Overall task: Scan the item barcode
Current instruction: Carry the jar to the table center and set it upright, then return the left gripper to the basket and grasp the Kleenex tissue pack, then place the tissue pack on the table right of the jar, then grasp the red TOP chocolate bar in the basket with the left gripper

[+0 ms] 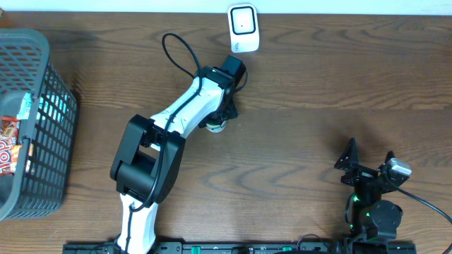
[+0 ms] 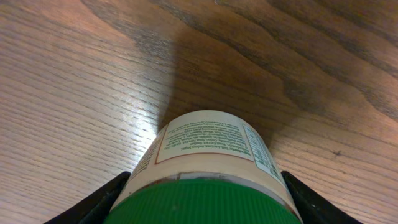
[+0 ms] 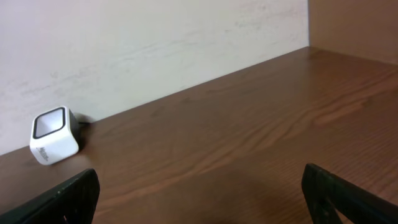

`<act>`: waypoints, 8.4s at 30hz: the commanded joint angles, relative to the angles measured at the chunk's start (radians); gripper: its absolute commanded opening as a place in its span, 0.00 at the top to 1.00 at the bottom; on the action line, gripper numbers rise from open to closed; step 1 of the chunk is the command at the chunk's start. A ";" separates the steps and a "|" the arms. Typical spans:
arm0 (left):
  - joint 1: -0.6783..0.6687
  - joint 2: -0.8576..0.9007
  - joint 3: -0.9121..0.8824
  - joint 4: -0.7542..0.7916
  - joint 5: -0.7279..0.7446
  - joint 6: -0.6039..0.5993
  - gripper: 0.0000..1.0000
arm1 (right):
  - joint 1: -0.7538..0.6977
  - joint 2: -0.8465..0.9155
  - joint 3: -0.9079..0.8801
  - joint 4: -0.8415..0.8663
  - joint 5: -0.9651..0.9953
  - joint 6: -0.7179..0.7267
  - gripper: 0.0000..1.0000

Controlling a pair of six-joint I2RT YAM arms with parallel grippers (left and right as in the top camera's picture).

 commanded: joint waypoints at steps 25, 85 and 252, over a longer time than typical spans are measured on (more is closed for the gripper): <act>0.632 -0.640 0.388 -0.309 -0.139 0.205 0.00 | 0.010 -0.005 -0.003 -0.002 -0.002 -0.006 0.01; 1.344 -0.256 -0.103 0.039 -0.056 0.048 0.26 | 0.010 -0.005 -0.003 -0.002 -0.002 -0.005 0.01; 1.010 -0.889 0.262 0.034 0.792 0.429 0.92 | 0.010 -0.005 -0.003 -0.002 -0.002 -0.006 0.01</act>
